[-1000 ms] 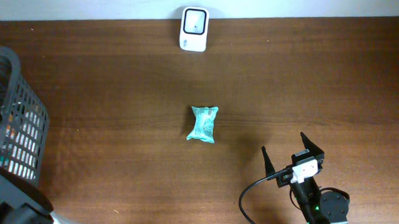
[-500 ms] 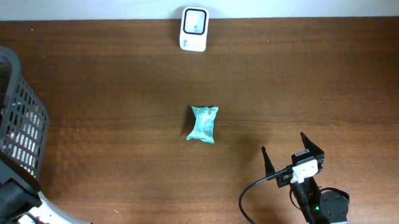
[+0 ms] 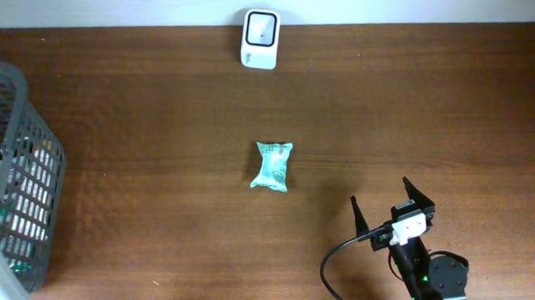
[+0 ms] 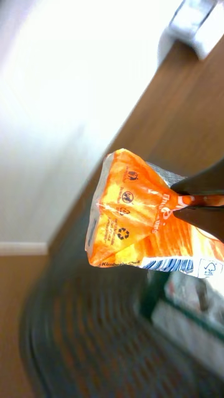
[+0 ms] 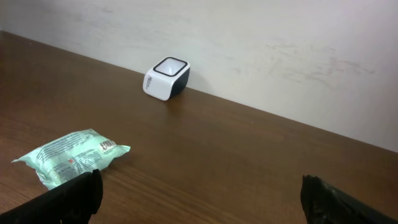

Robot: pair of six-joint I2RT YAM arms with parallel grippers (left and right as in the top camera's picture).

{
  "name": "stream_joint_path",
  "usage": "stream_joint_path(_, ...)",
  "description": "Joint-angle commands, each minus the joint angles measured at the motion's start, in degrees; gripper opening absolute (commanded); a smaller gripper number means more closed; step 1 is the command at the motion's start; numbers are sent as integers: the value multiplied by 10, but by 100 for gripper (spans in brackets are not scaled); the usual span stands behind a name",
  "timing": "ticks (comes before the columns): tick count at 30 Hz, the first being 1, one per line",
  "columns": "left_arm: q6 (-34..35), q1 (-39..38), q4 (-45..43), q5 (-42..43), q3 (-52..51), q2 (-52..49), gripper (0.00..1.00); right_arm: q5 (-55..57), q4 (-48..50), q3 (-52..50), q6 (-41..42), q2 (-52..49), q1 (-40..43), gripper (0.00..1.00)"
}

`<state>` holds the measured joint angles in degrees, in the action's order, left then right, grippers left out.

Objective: Scan the item barcode
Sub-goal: 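Move the orange packet from basket beside the green packet, left gripper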

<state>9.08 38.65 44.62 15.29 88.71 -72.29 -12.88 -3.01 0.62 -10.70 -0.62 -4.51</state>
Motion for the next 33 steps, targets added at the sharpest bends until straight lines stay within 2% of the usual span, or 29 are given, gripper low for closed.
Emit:
stream_joint_path(1, 7, -128, 28, 64, 4, 23, 0, 0, -3, -3, 2, 4, -3, 98)
stream_joint_path(4, 3, -344, 60, 42, -45, -17, 0, 0, -3, -3, 2, 4, -3, 98)
stream_joint_path(7, 3, -482, 48, -17, -112, -88, 0, 1, -3, -3, 2, 4, -3, 99)
stream_joint_path(9, 3, -528, 23, -19, -139, -136, 0, 0, -3, -3, 2, 4, -3, 98)
stream_joint_path(12, 12, -598, -24, -18, -146, -274, 0, 1, -3, -3, 2, 4, -3, 98)
stream_joint_path(17, 54, -641, -24, -33, -146, -348, 1, 0, -3, -3, 2, 4, -3, 98)
stream_joint_path(18, 55, -641, -25, -32, -146, -348, 12, 0, -3, -3, 2, 4, -3, 98)
stream_joint_path(19, 55, -641, -26, -29, -146, -348, 44, 0, -3, -3, 2, 4, -3, 98)
stream_joint_path(21, 55, -641, -26, -27, -146, -348, 60, 0, -3, -3, 2, 4, -3, 98)
stream_joint_path(22, 54, -641, -28, -27, -146, -348, 64, 0, -3, -3, 2, 4, -3, 98)
stream_joint_path(26, 52, -632, -21, -34, -109, -344, 66, 0, -3, -3, 2, 4, -3, 98)
stream_joint_path(30, 27, -593, 92, -60, 24, -315, 67, 1, -3, -3, 2, 4, -3, 98)
stream_joint_path(33, 5, -520, 197, -93, 154, -269, 67, 1, -3, -3, 2, 4, -3, 98)
